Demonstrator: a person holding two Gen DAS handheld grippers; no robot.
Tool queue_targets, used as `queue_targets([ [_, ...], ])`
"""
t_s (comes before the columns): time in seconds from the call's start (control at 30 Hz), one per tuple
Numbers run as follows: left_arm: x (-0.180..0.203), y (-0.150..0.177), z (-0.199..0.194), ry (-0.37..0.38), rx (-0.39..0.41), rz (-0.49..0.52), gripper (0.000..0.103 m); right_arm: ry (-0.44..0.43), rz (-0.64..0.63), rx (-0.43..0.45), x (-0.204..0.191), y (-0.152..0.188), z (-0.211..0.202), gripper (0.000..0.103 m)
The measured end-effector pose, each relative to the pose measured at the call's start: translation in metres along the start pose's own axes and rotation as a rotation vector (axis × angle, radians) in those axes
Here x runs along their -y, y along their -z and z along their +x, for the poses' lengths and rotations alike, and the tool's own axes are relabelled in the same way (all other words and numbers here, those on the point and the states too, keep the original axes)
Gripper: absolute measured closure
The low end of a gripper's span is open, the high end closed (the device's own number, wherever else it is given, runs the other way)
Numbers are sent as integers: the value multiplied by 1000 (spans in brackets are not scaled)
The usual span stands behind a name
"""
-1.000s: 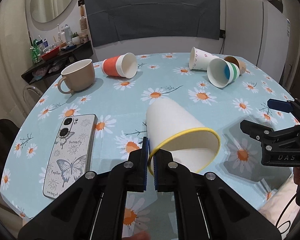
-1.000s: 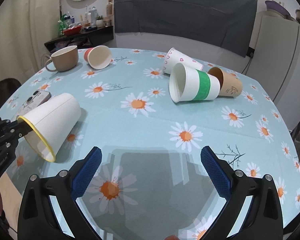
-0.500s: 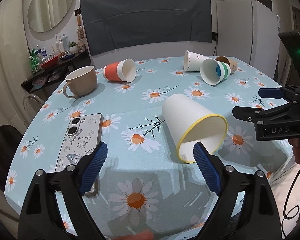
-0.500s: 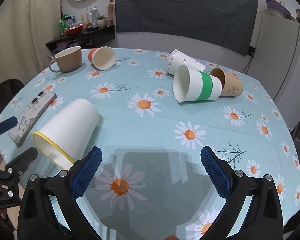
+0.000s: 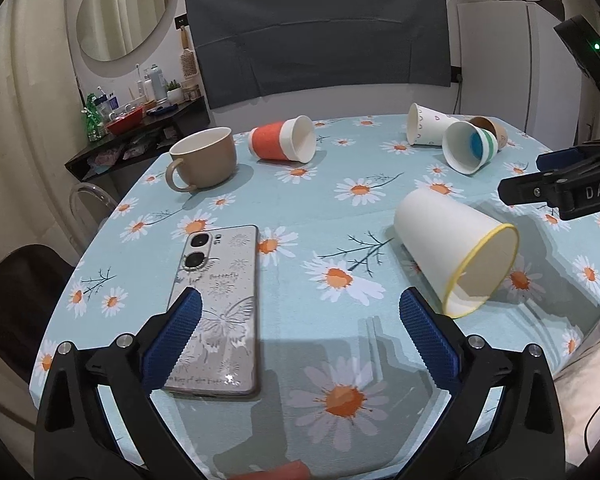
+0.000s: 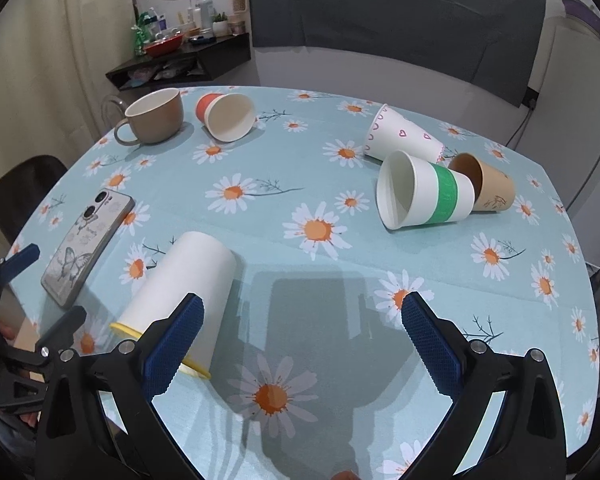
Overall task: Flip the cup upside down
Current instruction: 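Lift the yellow-rimmed cup with the left gripper and set it down on its side, then close the right gripper around the body of the white yellow-rimmed cup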
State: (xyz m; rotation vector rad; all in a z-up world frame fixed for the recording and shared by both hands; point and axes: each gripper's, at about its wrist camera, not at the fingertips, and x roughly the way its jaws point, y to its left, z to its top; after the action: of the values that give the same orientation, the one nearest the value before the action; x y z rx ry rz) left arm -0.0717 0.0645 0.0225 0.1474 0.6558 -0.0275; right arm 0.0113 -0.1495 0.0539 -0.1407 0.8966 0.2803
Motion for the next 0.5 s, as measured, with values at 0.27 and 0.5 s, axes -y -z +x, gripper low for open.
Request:
queue_targets([
  [0.27, -18, -8, 15, -2, -24, -30, 6, -15, -62, -111, -16, -20, 20, 8],
  [0.5, -18, -8, 34, 33, -56, -8, 6, -64, -77, -210, -26, -42, 38, 8],
])
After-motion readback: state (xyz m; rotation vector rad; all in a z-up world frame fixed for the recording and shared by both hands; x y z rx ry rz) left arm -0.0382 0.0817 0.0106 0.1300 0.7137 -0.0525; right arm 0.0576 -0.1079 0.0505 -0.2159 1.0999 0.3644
